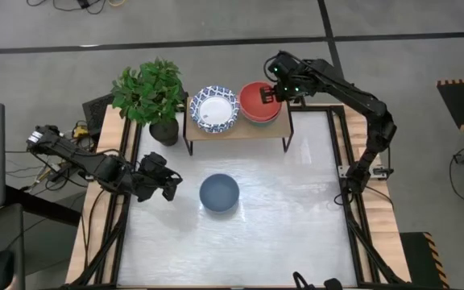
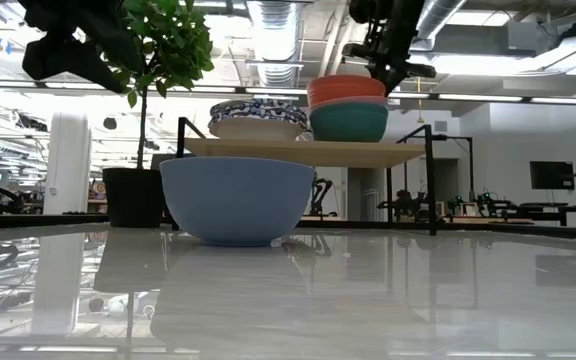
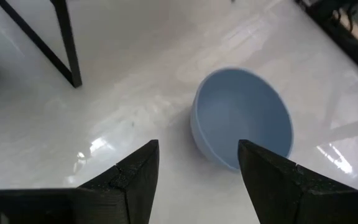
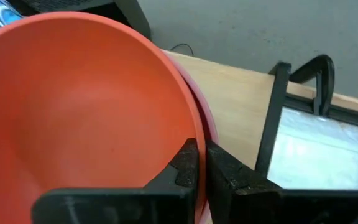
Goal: Place and stack bowls onto a shelf
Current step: Stack the orange bowl on top of the pink bowl on the shelf, then stack the blue bowl on top of the orange bowl on the shelf
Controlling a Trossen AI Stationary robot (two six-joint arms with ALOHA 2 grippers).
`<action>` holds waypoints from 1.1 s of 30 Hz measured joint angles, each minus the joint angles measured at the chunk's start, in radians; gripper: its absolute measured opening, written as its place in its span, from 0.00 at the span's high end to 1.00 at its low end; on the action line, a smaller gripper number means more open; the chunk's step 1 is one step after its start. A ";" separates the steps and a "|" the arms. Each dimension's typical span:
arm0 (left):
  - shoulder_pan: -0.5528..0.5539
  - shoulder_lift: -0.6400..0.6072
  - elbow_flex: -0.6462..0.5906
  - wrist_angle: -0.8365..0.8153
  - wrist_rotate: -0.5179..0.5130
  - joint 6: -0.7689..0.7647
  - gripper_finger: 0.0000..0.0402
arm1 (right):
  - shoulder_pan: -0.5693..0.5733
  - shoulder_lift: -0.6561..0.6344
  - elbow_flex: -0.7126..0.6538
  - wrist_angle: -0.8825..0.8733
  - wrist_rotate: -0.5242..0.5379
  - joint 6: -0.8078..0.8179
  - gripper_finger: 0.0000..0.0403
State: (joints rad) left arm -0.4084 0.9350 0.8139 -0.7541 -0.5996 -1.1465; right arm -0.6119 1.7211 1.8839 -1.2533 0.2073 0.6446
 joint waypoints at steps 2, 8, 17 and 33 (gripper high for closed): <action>0.000 -0.016 0.000 -0.003 -0.011 0.000 0.49 | -0.006 0.000 0.000 -0.019 0.000 0.001 0.87; 0.001 -0.040 0.000 -0.011 -0.025 0.001 0.49 | -0.008 0.000 0.000 -0.021 0.004 -0.023 0.81; 0.001 -0.041 0.000 -0.019 -0.034 -0.016 0.49 | -0.034 -0.027 0.000 -0.011 0.008 -0.041 0.79; 0.001 -0.041 0.000 -0.019 -0.044 -0.012 0.49 | 0.056 -0.179 0.000 0.009 -0.078 -0.028 0.54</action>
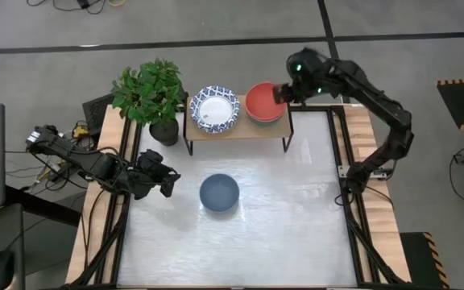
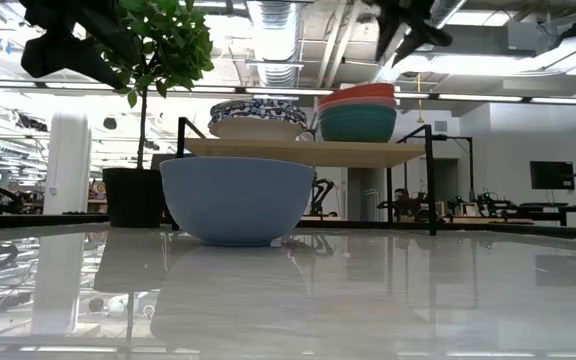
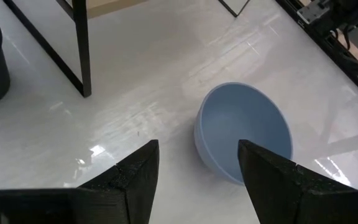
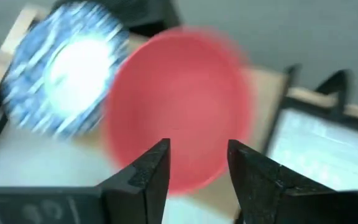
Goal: Place and stack bowls onto a shelf
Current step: Stack the blue bowl on top of the orange bowl on the shelf
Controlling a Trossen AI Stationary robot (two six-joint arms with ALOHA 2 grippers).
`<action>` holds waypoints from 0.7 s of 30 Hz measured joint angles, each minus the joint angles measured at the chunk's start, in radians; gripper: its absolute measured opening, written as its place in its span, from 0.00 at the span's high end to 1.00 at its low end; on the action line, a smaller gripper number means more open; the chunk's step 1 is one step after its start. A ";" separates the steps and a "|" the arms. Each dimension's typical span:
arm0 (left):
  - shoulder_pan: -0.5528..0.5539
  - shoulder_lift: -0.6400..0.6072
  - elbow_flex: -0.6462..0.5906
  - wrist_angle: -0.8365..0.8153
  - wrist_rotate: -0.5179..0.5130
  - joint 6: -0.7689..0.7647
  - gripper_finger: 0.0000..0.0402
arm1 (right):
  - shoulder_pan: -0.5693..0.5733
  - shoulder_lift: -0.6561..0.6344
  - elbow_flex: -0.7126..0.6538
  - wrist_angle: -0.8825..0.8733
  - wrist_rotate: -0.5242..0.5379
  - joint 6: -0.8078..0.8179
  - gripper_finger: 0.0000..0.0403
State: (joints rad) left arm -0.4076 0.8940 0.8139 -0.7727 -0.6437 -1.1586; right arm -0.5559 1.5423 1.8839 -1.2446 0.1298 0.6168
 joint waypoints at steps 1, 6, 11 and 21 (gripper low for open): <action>0.000 0.000 0.000 0.000 0.000 -0.001 0.49 | 0.041 -0.002 0.000 -0.008 0.000 0.006 0.53; 0.000 0.000 0.000 0.007 0.000 -0.006 0.49 | 0.297 0.026 0.000 -0.008 0.033 0.102 0.53; 0.000 0.000 0.000 0.007 0.001 -0.011 0.49 | 0.500 0.166 -0.001 -0.003 0.131 0.191 0.54; 0.000 0.000 0.000 0.000 0.051 0.008 0.49 | 0.596 0.484 -0.001 0.092 0.046 0.218 0.54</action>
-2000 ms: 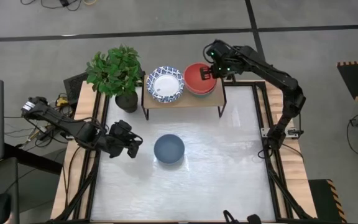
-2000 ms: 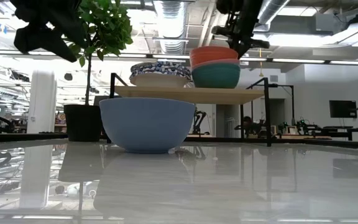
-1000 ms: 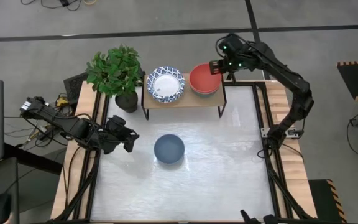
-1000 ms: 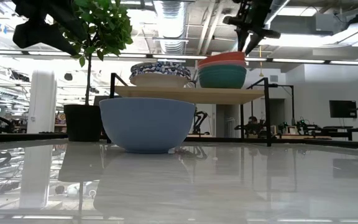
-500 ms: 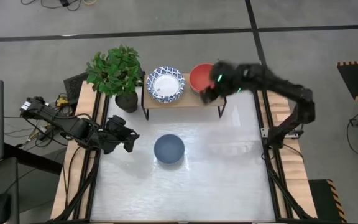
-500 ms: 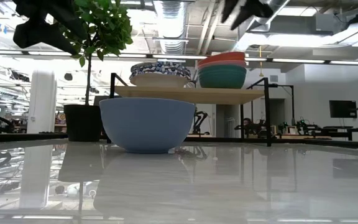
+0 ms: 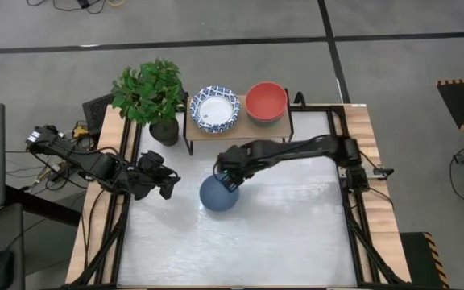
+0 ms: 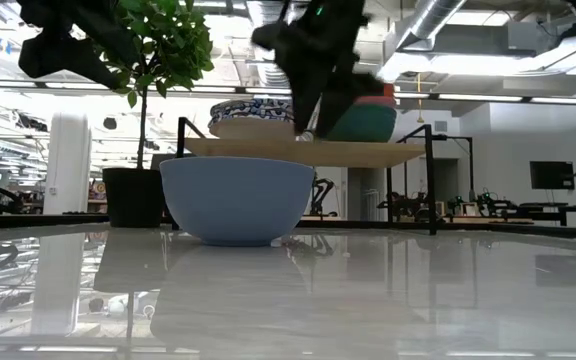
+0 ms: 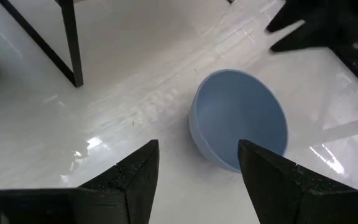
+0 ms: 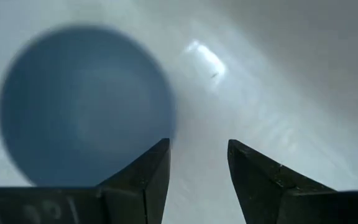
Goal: Place and stack bowls onto a shelf
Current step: Stack the blue bowl on top of the orange bowl on the shelf
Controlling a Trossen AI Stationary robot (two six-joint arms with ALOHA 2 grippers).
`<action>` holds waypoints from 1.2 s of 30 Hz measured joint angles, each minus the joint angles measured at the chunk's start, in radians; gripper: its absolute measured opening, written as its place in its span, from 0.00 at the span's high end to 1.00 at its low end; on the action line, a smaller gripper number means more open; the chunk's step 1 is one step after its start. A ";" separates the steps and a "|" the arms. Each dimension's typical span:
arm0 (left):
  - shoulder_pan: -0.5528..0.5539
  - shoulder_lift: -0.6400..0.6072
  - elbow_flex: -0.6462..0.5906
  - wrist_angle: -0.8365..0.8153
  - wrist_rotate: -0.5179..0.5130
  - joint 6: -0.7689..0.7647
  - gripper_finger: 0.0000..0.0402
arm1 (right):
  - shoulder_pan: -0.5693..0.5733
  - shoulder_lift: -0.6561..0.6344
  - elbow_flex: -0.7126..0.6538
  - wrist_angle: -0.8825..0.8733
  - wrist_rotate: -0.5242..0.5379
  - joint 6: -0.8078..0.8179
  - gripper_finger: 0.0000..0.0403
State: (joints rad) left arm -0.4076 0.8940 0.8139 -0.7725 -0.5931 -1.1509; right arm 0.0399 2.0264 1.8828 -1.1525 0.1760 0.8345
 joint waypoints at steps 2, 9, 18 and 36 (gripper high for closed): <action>0.000 0.000 0.000 -0.001 0.006 0.002 0.49 | 0.000 0.045 0.000 0.026 -0.041 -0.014 0.54; 0.000 0.000 0.000 -0.001 0.007 0.003 0.49 | -0.004 0.141 0.000 0.065 -0.105 -0.035 0.54; 0.000 0.000 0.000 -0.005 0.005 0.003 0.49 | -0.021 0.166 0.001 0.081 -0.150 -0.018 0.77; 0.000 0.000 0.000 -0.009 -0.006 0.013 0.49 | -0.034 -0.013 0.000 -0.047 -0.201 -0.062 0.93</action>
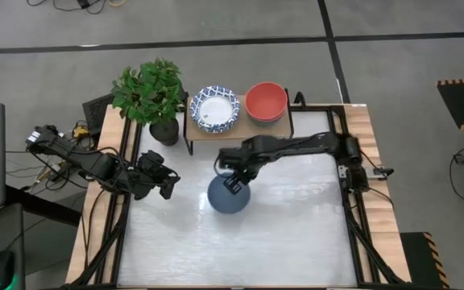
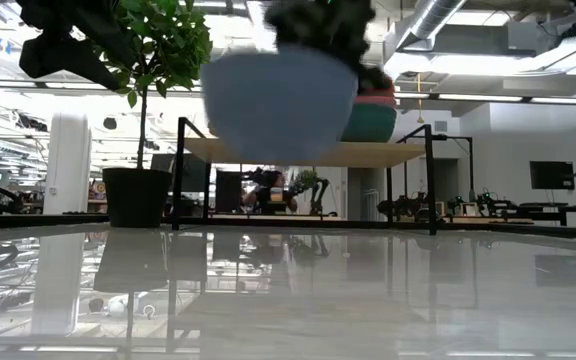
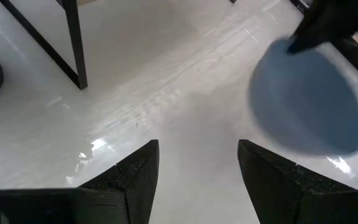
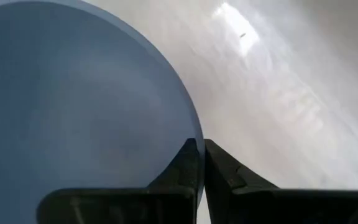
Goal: Place and stack bowls onto a shelf
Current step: Stack the blue bowl on top of the orange bowl on the shelf
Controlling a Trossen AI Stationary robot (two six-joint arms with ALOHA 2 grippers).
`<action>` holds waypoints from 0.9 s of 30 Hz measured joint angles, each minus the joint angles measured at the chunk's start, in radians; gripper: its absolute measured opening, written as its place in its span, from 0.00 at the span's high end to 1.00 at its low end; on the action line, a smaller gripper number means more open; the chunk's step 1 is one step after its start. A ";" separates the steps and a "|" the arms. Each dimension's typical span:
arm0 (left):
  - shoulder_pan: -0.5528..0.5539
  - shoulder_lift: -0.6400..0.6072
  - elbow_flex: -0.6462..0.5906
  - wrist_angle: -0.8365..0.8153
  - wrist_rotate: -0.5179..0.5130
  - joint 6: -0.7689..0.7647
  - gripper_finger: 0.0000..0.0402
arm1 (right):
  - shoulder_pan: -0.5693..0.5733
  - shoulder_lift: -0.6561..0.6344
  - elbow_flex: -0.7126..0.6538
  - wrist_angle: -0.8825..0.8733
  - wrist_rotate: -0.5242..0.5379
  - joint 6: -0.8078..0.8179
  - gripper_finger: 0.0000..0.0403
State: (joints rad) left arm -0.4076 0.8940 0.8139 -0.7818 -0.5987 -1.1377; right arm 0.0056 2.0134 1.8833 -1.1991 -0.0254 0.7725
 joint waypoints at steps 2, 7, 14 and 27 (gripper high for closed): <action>0.000 0.000 0.000 -0.001 -0.001 0.000 0.49 | -0.013 -0.058 0.000 -0.006 0.009 -0.009 0.93; 0.000 0.000 0.000 -0.009 -0.004 0.000 0.49 | -0.070 -0.233 0.000 -0.030 0.058 -0.006 0.93; 0.000 0.000 0.000 -0.013 -0.009 -0.001 0.49 | -0.194 -0.448 0.001 -0.036 0.202 -0.007 0.93; 0.007 0.000 0.000 -0.013 -0.009 -0.003 0.49 | -0.554 -0.584 0.001 -0.057 0.302 -0.077 0.93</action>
State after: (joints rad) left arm -0.4006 0.8940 0.8143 -0.7952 -0.6079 -1.1408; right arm -0.5483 1.4289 1.8839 -1.2557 0.2765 0.6953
